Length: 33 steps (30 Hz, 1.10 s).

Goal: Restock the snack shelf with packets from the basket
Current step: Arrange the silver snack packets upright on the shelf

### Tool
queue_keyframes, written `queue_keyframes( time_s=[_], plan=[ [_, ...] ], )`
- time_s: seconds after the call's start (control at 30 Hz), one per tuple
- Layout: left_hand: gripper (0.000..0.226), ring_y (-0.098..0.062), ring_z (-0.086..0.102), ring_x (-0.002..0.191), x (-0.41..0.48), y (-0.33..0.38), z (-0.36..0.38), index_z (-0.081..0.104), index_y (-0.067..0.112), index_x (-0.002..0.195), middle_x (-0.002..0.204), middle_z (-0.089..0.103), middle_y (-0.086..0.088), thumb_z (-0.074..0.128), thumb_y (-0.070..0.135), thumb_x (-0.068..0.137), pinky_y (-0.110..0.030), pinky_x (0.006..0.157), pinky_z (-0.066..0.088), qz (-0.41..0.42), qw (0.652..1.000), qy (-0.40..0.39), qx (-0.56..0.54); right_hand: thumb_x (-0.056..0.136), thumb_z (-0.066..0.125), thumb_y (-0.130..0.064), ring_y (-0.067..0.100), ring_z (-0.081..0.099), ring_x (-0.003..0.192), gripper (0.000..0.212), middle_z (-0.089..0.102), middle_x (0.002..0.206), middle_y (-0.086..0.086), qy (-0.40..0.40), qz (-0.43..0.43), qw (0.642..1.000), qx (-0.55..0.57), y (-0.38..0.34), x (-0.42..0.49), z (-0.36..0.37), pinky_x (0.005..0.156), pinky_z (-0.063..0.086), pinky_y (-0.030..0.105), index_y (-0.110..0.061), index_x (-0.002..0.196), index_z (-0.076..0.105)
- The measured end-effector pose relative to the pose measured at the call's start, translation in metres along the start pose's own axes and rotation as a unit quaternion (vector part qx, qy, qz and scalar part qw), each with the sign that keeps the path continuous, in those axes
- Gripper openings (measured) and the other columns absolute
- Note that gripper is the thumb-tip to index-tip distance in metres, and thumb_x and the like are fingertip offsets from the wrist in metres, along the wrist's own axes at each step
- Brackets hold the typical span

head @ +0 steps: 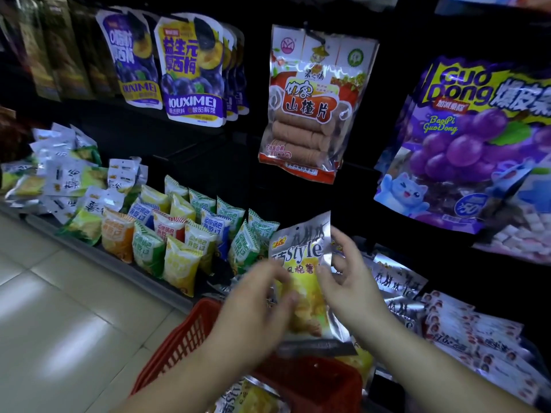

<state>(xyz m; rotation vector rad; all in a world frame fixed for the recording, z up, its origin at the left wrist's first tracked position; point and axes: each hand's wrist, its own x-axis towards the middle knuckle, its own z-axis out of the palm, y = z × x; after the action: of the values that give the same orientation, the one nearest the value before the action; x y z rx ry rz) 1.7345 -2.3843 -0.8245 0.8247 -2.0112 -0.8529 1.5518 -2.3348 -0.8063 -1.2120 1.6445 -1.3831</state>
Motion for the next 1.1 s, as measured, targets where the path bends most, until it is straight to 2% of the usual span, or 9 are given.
queue_keyframes(
  time_s=[0.13,0.27,0.37,0.47,0.67,0.77,0.83,0.97,1.1],
  plan=[
    [0.030,-0.012,0.069,0.104,0.018,-0.015,-0.017,0.064,0.028,0.099,0.108,0.073,0.006,0.087,0.020,0.081,-0.033,0.083,0.058,-0.256,0.931,0.008,-0.259,0.104,0.055,-0.009,-0.001,0.043,0.058,0.082,0.036,0.154,-0.010,-0.066,-0.024,0.997,-0.024,-0.014,-0.007,-0.007,0.058,0.039,0.019,-0.071,0.147,0.022],
    [0.036,-0.023,0.073,0.084,0.020,-0.014,-0.016,0.063,0.011,0.106,0.101,0.075,-0.007,0.087,0.010,0.078,-0.030,0.060,0.054,-0.319,0.897,0.011,-0.305,0.105,0.054,-0.007,-0.014,0.045,0.130,0.070,0.036,0.158,-0.031,-0.079,-0.029,0.995,-0.046,-0.012,-0.005,-0.010,0.113,0.042,0.037,-0.066,0.139,0.043],
    [0.038,-0.031,0.062,0.068,0.022,-0.021,-0.012,0.059,0.007,0.101,0.091,0.069,-0.018,0.087,0.004,0.075,-0.037,0.056,0.048,-0.376,0.853,0.007,-0.361,0.102,0.059,-0.004,0.019,0.057,0.132,0.077,0.045,0.158,-0.004,-0.073,0.004,0.997,-0.006,-0.007,-0.004,-0.012,0.088,0.054,0.041,-0.069,0.139,0.040],
    [0.034,-0.021,0.058,0.058,0.025,-0.020,-0.013,0.058,0.009,0.096,0.080,0.068,-0.008,0.084,-0.002,0.078,-0.032,0.047,0.046,-0.337,0.883,0.006,-0.326,0.096,0.072,-0.013,0.016,0.066,0.117,0.089,0.054,0.142,-0.004,-0.028,-0.001,0.999,-0.035,-0.011,-0.001,-0.014,0.073,0.059,0.045,-0.073,0.143,0.026],
    [0.029,-0.020,0.038,0.050,0.049,-0.030,-0.023,0.054,0.020,0.082,0.074,0.055,-0.019,0.080,0.008,0.087,-0.029,0.046,0.039,-0.214,0.958,0.009,-0.188,0.080,0.087,-0.038,-0.001,0.051,0.121,0.092,0.046,0.138,-0.024,-0.019,-0.040,0.977,-0.210,-0.030,0.039,-0.003,0.095,0.049,0.026,-0.052,0.153,0.033],
    [0.027,-0.019,0.042,0.051,0.082,-0.040,-0.018,0.053,0.015,0.081,0.073,0.056,-0.020,0.077,0.004,0.088,-0.029,0.048,0.040,-0.192,0.969,0.013,-0.157,0.081,0.088,-0.028,0.008,0.064,0.093,0.040,0.066,0.104,-0.009,-0.041,-0.044,0.969,-0.240,-0.024,0.075,0.007,0.082,0.056,0.034,-0.032,0.115,0.066],
    [0.024,-0.016,0.048,0.055,0.110,-0.051,-0.014,0.054,0.014,0.079,0.071,0.057,-0.011,0.070,0.000,0.090,-0.025,0.052,0.043,-0.181,0.976,0.007,-0.124,0.082,0.086,-0.017,0.010,0.054,0.065,0.030,0.054,0.074,-0.004,0.009,-0.049,0.975,-0.218,-0.011,0.100,0.012,0.062,0.050,0.032,-0.022,0.080,0.056],
    [0.023,-0.024,0.060,0.067,0.157,-0.102,0.000,0.062,0.026,0.088,0.088,0.067,-0.007,0.064,0.003,0.094,-0.035,0.061,0.050,-0.228,0.972,0.030,-0.052,0.092,0.074,-0.010,0.017,0.035,0.063,0.032,0.035,0.074,0.004,0.089,-0.054,0.975,-0.198,0.029,0.142,0.012,0.064,0.037,0.023,-0.005,0.084,0.043],
    [0.018,-0.023,0.060,0.087,0.174,-0.159,0.023,0.066,0.013,0.100,0.098,0.065,-0.005,0.058,-0.002,0.095,-0.030,0.076,0.049,-0.291,0.956,-0.011,-0.021,0.102,0.058,-0.015,0.020,0.032,0.059,0.010,0.038,0.073,0.008,0.086,-0.022,0.985,-0.147,0.072,0.183,0.021,0.056,0.029,0.036,-0.018,0.095,0.051]
  ],
)
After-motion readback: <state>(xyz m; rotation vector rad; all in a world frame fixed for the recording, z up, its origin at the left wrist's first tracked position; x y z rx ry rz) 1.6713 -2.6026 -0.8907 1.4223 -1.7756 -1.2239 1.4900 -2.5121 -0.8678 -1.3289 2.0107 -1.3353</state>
